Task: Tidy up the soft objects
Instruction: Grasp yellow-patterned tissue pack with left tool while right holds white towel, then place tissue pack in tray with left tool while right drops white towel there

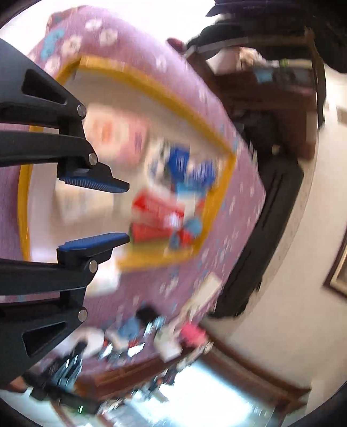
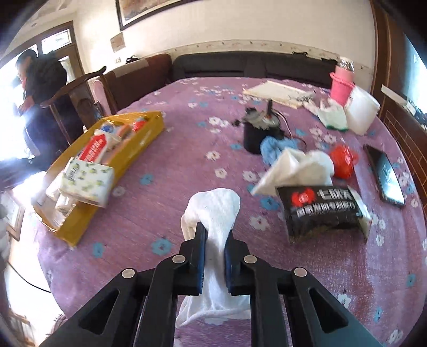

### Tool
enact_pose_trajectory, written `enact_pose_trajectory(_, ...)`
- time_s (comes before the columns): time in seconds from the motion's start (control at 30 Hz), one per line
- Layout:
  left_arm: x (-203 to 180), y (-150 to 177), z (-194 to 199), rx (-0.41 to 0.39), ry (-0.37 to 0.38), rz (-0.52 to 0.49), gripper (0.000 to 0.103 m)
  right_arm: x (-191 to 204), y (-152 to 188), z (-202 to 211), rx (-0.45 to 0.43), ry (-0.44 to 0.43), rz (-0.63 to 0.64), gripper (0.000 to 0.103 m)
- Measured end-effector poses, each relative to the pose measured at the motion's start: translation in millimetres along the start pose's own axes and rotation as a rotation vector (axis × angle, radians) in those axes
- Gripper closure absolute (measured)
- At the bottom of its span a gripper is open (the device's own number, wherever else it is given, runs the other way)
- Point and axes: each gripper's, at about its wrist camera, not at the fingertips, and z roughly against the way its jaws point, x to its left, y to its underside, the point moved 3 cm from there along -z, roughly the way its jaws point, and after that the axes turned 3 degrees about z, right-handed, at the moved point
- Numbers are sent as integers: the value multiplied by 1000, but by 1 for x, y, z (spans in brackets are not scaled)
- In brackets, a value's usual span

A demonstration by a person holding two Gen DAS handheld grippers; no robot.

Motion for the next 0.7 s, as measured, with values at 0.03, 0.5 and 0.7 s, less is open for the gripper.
enact_pose_trajectory(0.03, 9, 0, -1, -2, -30, 8, 73, 4, -3, 0, -1, -3, 6, 90)
enact_pose_trajectory(0.5, -134, 61, -19, 39, 96, -451, 25, 18, -7, -2, 24, -40, -23, 90)
enact_pose_trajectory(0.7, -186, 83, -89, 125, -10, -769, 23, -11, 7, 6, 32, -45, -95, 90)
